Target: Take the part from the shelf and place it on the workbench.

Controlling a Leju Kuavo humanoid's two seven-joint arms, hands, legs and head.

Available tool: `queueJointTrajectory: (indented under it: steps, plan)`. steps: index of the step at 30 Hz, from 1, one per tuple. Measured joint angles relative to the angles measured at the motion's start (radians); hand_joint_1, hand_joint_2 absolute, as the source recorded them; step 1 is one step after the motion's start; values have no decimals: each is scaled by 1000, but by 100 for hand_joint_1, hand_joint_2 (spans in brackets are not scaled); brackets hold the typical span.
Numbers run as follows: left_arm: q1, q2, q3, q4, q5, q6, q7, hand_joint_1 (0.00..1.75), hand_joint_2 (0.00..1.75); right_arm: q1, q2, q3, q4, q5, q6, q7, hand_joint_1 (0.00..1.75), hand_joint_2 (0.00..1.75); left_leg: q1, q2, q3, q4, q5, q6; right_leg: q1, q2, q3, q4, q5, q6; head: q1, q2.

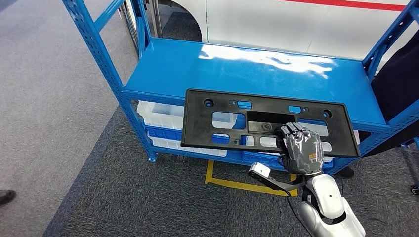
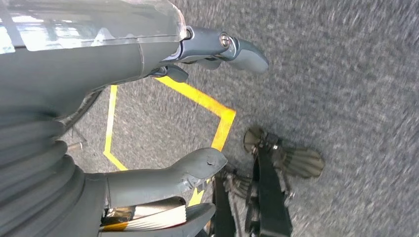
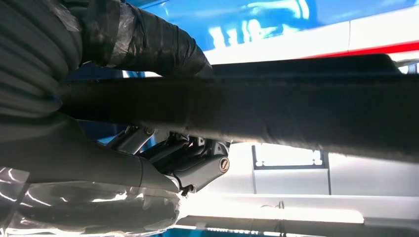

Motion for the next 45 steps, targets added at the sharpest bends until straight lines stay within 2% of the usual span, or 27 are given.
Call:
queueJointTrajectory:
  steps: [3,5,7,9,10,12,13,15,16,17,20,21,22,24,26,28,29,31,32,34,36,37,38,40,42,44,45]
  plan:
    - [0,0,0,0,0,0,0,0,175,0,0,0,0,0,0,0,175,175,0,0,0,0,2,-1,0,0,-1,0,1,-1,0,0]
    - [1,0,1,0,0,0,0,0,175,0,1,1,0,0,1,0,175,175,-2,-2,-10,13,-22,-9,-6,-5,-12,-12,24,-11,-1,0]
    - [3,2,1,0,0,-1,0,0,175,1,2,3,1,0,3,1,175,175,3,-4,-34,159,-118,-26,-14,-11,-65,-16,74,-23,-1,0]
    - [2,3,1,1,-1,-1,0,0,175,2,3,5,2,0,5,1,175,175,13,-4,-4,256,-147,-40,-18,-12,-134,4,113,-20,-1,0]
    - [1,4,1,1,-1,-1,0,0,175,2,3,6,2,0,5,2,175,175,17,-4,45,210,-124,-44,-20,-12,-158,18,122,-14,-1,0]
    - [-1,5,1,1,-2,-1,1,0,175,1,3,6,2,0,6,2,175,175,16,-6,143,74,-149,-40,-21,-12,-186,41,132,-2,-2,0]
    - [-2,5,2,1,-2,-1,1,0,175,1,3,6,2,0,6,2,175,175,14,-7,169,30,-170,-35,-20,-13,-192,47,139,5,-1,0]
    - [-2,5,4,1,-3,0,2,0,175,1,3,7,2,0,9,2,175,175,10,-7,172,4,-176,-15,-19,-12,-199,48,155,19,-1,0]
    - [-2,5,6,1,-2,1,2,0,175,1,3,7,3,-1,11,2,175,175,10,-5,164,2,-166,-5,-21,-10,-203,49,153,25,-1,0]
    - [-3,5,8,1,-2,1,3,0,175,2,2,7,3,-2,13,1,175,175,12,-2,156,0,-154,5,-23,-8,-210,61,132,30,0,0]
    - [-3,5,15,1,0,3,3,0,175,3,1,7,5,-3,16,0,175,175,11,3,114,0,-116,25,-25,-2,-245,201,-11,38,1,0]
    - [-3,5,16,1,1,5,3,0,175,3,1,7,6,-3,16,0,175,175,9,3,97,2,-104,27,-25,-1,-252,259,-41,40,1,0]
    - [-2,5,17,1,2,6,4,0,175,4,1,7,6,-4,16,0,175,175,8,4,80,5,-94,27,-25,-1,-250,298,-44,40,1,0]
    - [-2,5,19,1,4,8,4,0,175,10,-6,5,5,-17,15,4,175,175,5,4,49,10,-74,25,-25,0,-204,286,3,37,0,0]
    - [-3,4,22,1,6,8,8,0,175,50,-40,-18,-22,-65,8,-3,175,175,2,-1,26,15,-56,22,-21,-1,-100,160,30,24,0,0]
    - [-1,3,27,1,10,8,17,0,175,118,-97,-75,-72,-127,-2,-34,175,175,1,-10,17,15,-40,14,-13,-4,-16,35,7,12,0,0]
    - [2,2,31,1,11,8,20,0,175,148,-121,-108,-93,-147,-3,-50,175,175,2,-13,15,12,-33,6,-9,-4,-1,5,-4,7,0,0]
    - [8,3,40,1,13,10,26,0,175,194,-149,-167,-123,-165,7,-70,175,175,5,-11,12,7,-25,-8,-8,0,-5,-11,9,-3,0,0]
    - [9,4,43,1,13,10,30,0,175,213,-156,-189,-136,-169,17,-76,175,175,5,-9,7,16,-40,-14,-11,2,-11,-17,21,-10,0,0]
    - [7,5,48,1,12,13,41,0,175,249,-165,-224,-159,-174,32,-83,175,175,7,-8,-13,82,-118,-22,-16,8,-27,-27,45,-21,-1,0]
    - [4,5,50,1,6,14,51,0,175,289,-174,-247,-180,-179,42,-82,175,175,8,-8,-39,200,-201,-31,-15,16,-48,-25,62,-24,-2,0]
    - [4,6,51,1,0,15,55,0,175,312,-179,-257,-190,-181,47,-80,175,175,8,-8,-44,246,-213,-34,-14,20,-59,-21,68,-22,-2,0]
    - [4,7,51,1,-7,15,58,0,175,335,-185,-268,-201,-183,52,-79,175,175,8,-8,-35,265,-203,-35,-14,27,-71,-16,74,-20,-2,0]
    - [4,10,50,1,-21,14,59,0,175,375,-198,-288,-224,-185,62,-78,175,175,8,-17,36,191,-154,-31,-15,42,-94,-2,82,-15,-2,0]
    - [4,16,49,1,-30,12,49,0,175,402,-211,-309,-246,-190,74,-78,175,175,8,-48,127,61,-143,-19,-15,57,-114,15,87,-7,-2,0]
    - [4,21,48,1,-34,7,25,0,175,421,-220,-332,-264,-196,81,-78,175,175,6,-62,161,1,-155,-10,-16,74,-129,23,96,5,-2,0]
    - [4,21,48,1,-35,3,12,0,175,429,-225,-342,-270,-199,83,-79,175,175,5,-53,159,-4,-153,-6,-17,84,-133,23,102,13,-2,0]
